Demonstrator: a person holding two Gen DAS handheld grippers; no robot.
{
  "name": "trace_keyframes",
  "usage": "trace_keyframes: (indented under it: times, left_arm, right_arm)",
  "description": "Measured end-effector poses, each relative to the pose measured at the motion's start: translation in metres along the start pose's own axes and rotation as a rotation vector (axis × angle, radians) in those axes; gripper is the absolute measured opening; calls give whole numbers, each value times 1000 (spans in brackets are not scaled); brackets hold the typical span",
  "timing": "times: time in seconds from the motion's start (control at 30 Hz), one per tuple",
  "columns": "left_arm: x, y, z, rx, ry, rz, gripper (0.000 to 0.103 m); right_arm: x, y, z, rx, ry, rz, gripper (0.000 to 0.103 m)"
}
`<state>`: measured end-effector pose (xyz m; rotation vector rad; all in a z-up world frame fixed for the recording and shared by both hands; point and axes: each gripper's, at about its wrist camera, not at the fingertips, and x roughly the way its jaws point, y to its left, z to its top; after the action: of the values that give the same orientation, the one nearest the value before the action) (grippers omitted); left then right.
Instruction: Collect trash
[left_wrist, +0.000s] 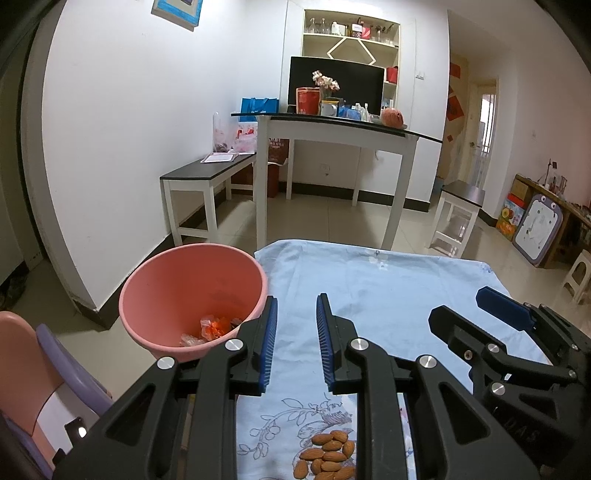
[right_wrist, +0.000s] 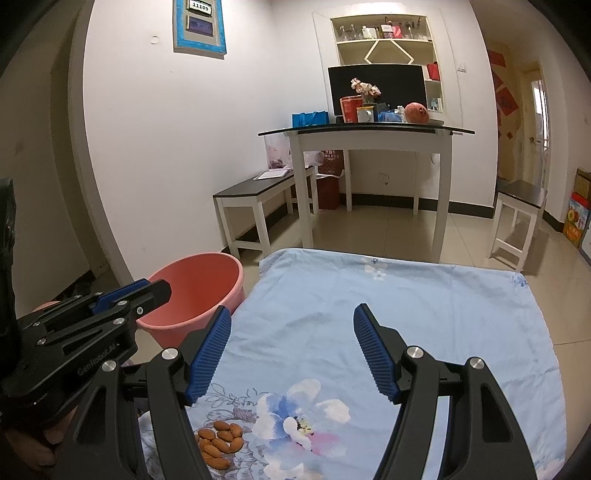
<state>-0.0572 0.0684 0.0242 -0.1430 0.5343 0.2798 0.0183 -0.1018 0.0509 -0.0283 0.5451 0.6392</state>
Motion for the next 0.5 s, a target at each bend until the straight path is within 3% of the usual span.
trace_keyframes:
  times: [0.5]
  left_arm:
    - [12,-2,-3,13,22,2,22]
  right_arm:
    - [8,-8,-4,21,15,3,68]
